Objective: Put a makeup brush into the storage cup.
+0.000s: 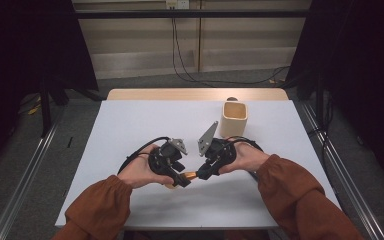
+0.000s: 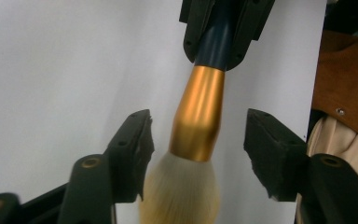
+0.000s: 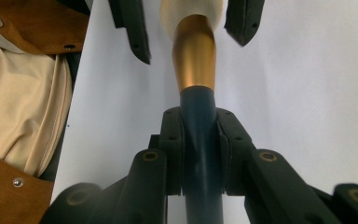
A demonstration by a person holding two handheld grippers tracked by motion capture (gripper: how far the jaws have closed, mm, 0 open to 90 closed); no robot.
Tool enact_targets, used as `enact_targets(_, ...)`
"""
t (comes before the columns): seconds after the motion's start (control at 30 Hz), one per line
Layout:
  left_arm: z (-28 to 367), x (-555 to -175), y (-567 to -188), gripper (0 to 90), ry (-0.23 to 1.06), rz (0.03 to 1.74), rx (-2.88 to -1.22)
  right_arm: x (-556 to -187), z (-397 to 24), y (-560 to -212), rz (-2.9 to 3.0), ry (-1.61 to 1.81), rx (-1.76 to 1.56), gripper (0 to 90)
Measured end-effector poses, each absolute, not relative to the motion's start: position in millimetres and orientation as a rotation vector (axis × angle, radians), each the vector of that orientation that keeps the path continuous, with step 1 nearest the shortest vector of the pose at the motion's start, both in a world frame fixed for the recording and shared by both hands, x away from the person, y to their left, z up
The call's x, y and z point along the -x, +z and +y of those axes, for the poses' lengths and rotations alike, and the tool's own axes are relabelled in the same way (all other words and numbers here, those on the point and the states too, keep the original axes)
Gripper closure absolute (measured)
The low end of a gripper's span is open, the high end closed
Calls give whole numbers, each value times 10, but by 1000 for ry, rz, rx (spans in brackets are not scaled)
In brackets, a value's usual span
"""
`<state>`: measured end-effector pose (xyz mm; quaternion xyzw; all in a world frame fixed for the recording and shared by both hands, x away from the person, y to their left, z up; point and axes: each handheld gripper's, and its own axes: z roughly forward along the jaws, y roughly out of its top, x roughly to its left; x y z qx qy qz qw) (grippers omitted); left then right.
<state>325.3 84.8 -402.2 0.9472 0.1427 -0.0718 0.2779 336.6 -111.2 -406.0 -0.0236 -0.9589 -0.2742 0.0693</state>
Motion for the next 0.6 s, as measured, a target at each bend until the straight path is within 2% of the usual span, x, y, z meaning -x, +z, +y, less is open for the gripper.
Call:
enact_targets(0.17,917,-3257,-4027,317,-171,446,-2479,-3377,-1156,-4065,-2892,-842,93,754)
enact_targets(0.2,942,-3261,-4025,278,-138,443,-2484,-3376,-1195,-4072,-2890,-845,119,754)
enact_targets(0.3,992,-3244,-4030,260,-137,468,-2455,-3376,-1231,-4081,-2887,-857,140,754)
enact_targets(0.33,1011,-3241,-4029,212,-117,466,-2461,-3377,-1264,-4081,-2886,-871,155,754)
enact_targets(0.6,1153,-3218,-4055,90,-63,539,-2402,-3382,-1387,-4063,-2888,-921,221,754)
